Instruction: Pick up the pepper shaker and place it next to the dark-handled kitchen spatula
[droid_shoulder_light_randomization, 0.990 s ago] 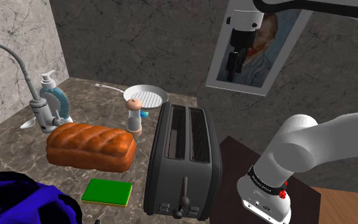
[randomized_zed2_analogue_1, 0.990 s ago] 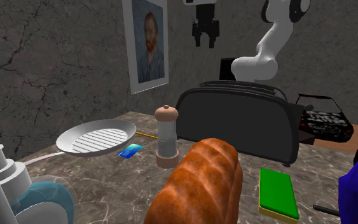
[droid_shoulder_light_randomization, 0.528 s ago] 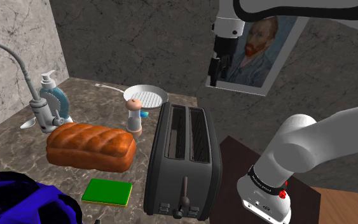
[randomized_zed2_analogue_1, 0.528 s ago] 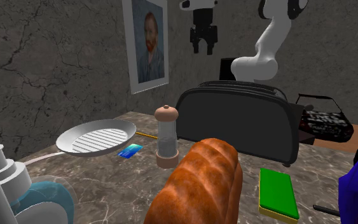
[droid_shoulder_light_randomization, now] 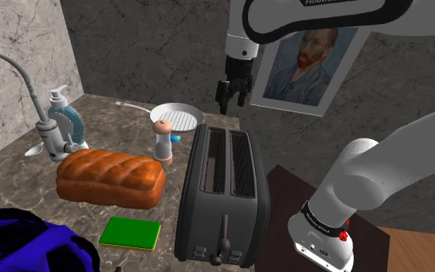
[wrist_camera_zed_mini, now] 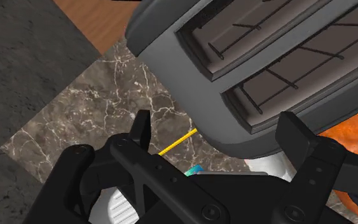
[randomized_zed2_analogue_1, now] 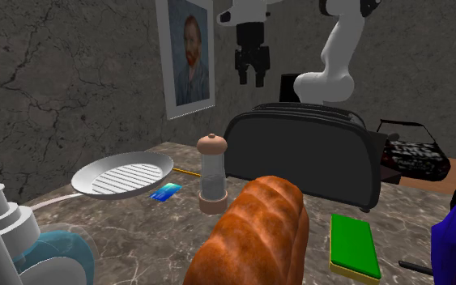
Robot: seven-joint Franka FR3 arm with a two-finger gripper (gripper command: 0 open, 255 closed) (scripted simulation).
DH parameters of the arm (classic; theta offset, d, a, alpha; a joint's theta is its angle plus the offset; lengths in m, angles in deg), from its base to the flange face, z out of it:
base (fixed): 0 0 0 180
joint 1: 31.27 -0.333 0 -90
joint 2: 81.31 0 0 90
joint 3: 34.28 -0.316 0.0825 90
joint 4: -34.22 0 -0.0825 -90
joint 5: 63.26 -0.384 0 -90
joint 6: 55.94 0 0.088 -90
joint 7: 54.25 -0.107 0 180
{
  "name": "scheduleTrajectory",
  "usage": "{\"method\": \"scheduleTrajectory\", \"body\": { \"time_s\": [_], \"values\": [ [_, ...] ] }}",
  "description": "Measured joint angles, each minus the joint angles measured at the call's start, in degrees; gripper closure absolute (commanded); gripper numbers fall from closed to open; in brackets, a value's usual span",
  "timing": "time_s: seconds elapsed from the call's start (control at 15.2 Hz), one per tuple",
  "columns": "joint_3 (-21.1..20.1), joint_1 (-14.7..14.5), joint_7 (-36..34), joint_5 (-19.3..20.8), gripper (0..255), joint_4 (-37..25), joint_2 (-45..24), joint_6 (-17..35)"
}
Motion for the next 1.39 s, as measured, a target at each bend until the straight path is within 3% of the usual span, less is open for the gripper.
{"method": "scheduleTrajectory", "body": {
  "time_s": [0.46, 1.06, 1.39],
  "values": [
    [-3.3, -0.7, -7.0, -2.5, 0, -5.3, -12.4, 9.3],
    [-6.3, -2.3, -16.1, -2.4, 0, -17.6, -29.5, 17.4],
    [-6.7, -2.9, -17.8, -1.9, 0, -18.9, -33.1, 20.1]
  ]
}}
